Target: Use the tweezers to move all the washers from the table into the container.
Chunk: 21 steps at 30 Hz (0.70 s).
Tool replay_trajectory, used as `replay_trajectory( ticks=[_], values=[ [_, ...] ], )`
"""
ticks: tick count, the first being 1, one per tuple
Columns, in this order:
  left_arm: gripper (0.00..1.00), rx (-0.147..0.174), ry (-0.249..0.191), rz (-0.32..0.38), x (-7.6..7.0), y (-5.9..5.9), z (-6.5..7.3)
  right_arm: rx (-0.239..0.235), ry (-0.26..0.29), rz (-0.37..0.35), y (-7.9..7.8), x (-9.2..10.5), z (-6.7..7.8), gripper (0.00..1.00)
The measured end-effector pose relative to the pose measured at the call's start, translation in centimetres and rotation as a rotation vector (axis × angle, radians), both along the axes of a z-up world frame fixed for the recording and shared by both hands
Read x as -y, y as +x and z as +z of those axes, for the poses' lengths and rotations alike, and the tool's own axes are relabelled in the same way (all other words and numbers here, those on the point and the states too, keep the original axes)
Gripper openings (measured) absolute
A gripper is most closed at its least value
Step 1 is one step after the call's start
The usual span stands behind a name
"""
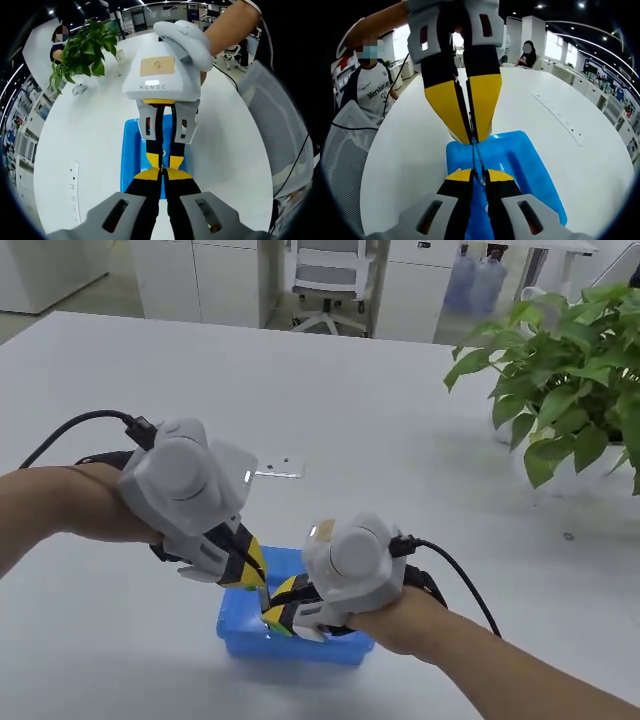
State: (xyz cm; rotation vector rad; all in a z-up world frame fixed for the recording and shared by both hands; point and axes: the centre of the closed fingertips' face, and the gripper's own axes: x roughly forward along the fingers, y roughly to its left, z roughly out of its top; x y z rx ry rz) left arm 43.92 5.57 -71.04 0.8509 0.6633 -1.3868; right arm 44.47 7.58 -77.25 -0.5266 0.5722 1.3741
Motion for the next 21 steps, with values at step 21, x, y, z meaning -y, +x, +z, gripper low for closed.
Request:
replay_trajectory(
  ticks=[21],
  values=[
    [0.06,0.030,-0.002,-0.008,0.4,-1.0,2.5,0.046,0.023,-0.011,-0.9,0.4,2.6,0.11]
  ],
)
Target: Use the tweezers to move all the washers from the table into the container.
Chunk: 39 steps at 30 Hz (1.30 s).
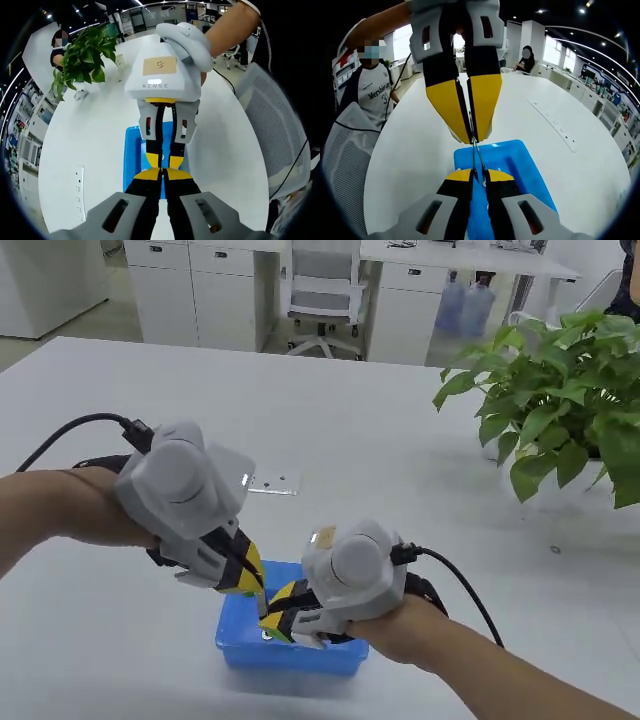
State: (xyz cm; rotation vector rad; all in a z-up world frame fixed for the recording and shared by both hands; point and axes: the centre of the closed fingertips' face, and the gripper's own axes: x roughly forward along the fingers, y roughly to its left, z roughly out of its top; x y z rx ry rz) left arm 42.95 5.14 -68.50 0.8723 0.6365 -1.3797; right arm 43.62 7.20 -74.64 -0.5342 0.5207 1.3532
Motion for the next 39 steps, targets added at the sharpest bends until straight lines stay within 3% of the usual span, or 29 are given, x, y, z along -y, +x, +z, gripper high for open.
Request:
replay_trajectory(
  ticks=[21,29,39],
  values=[
    [0.05,0.038,-0.014,-0.015,1.3,-3.0,3.9,0.035,0.071,-0.035,-2.5,1.2,3.9,0.08],
    [0.06,0.054,-0.016,-0.026,1.6,-4.0,4.5,0.041,0.084,-0.052,-3.5,1.6,4.5,0.07],
    [0.06,0.056,-0.023,-0.042,2.2,-5.5,4.4,0.005,0.101,-0.079,-5.0,2.2,4.3,0.06]
  ],
)
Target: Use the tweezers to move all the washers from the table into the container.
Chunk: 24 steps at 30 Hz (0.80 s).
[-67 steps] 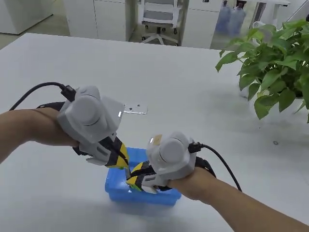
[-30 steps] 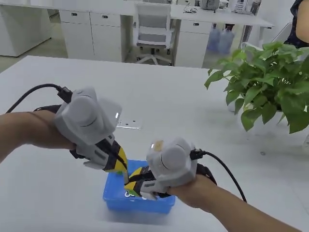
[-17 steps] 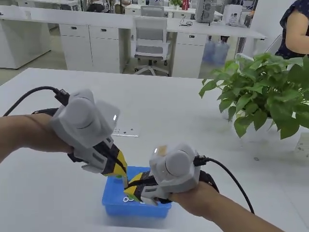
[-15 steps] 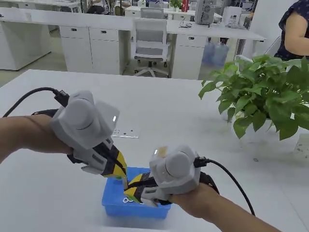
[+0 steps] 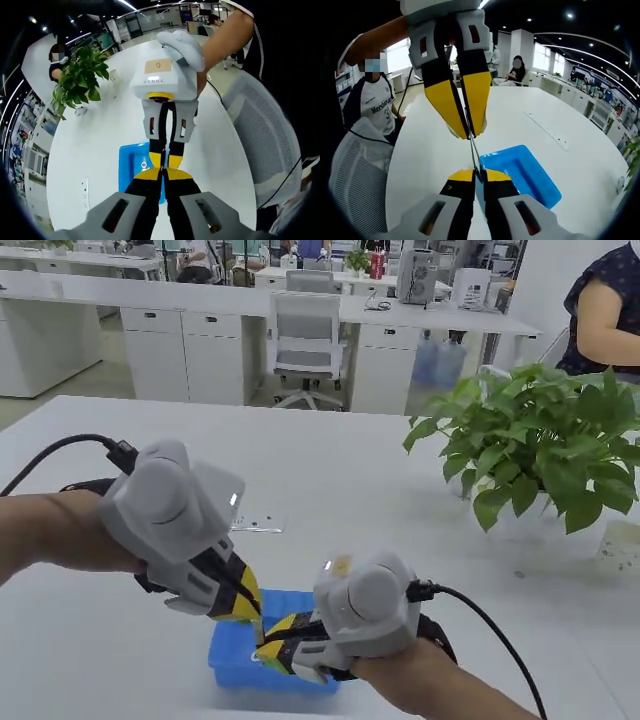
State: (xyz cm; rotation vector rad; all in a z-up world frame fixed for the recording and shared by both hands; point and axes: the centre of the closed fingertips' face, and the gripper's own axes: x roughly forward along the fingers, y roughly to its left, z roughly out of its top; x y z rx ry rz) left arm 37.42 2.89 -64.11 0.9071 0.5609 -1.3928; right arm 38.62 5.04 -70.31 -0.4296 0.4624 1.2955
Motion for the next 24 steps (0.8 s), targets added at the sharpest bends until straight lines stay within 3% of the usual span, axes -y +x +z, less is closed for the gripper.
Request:
replay_trajectory(
  ticks=[17,24],
  values=[
    [0.06,-0.021,-0.022,-0.005,0.3,-1.7,-0.7,0.006,-0.027,0.018,-1.7,0.8,-0.7,0.05],
    [0.06,-0.028,-0.014,-0.003,0.0,-2.1,-1.3,0.025,-0.064,0.036,-2.2,1.2,-1.1,0.05]
  ],
)
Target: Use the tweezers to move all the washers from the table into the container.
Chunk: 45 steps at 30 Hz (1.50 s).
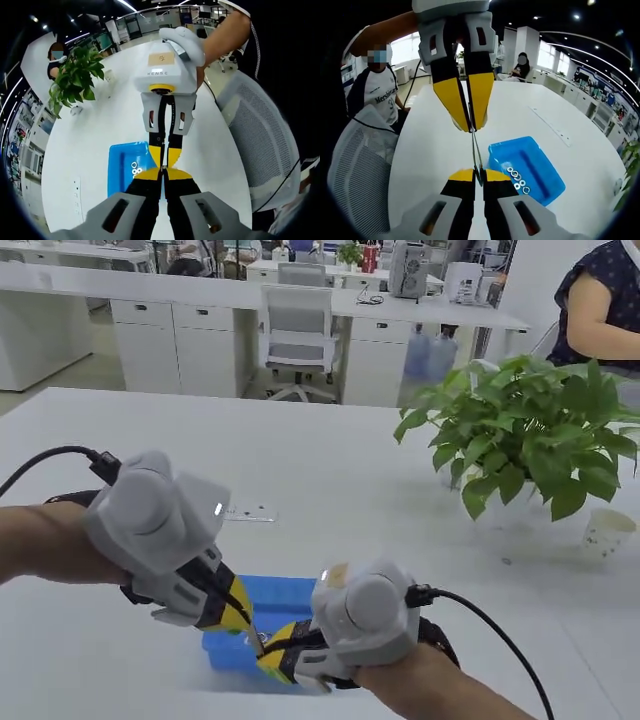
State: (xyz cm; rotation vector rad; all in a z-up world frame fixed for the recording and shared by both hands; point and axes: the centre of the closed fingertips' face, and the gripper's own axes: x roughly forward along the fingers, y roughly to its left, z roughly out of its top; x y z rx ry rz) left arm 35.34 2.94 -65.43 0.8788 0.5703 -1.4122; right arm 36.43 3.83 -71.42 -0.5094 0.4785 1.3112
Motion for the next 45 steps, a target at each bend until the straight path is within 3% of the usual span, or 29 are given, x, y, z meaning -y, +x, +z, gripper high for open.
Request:
replay_trajectory(
  ticks=[5,13,26,45],
  values=[
    [0.06,-0.004,0.020,-0.001,-0.4,-0.3,-0.8,0.010,-0.033,0.014,-0.3,0.4,-0.4,0.05],
    [0.05,-0.003,0.072,-0.003,-1.1,-0.7,-2.7,0.057,-0.129,0.062,-0.9,1.2,-1.2,0.05],
    [0.05,-0.025,0.084,0.017,-1.6,-1.7,-6.1,0.052,-0.214,0.109,-2.2,2.1,-3.0,0.05],
    [0.06,-0.080,0.112,0.039,-2.4,-3.0,-11.0,0.006,-0.284,0.160,-3.8,1.8,-6.9,0.06]
  ],
)
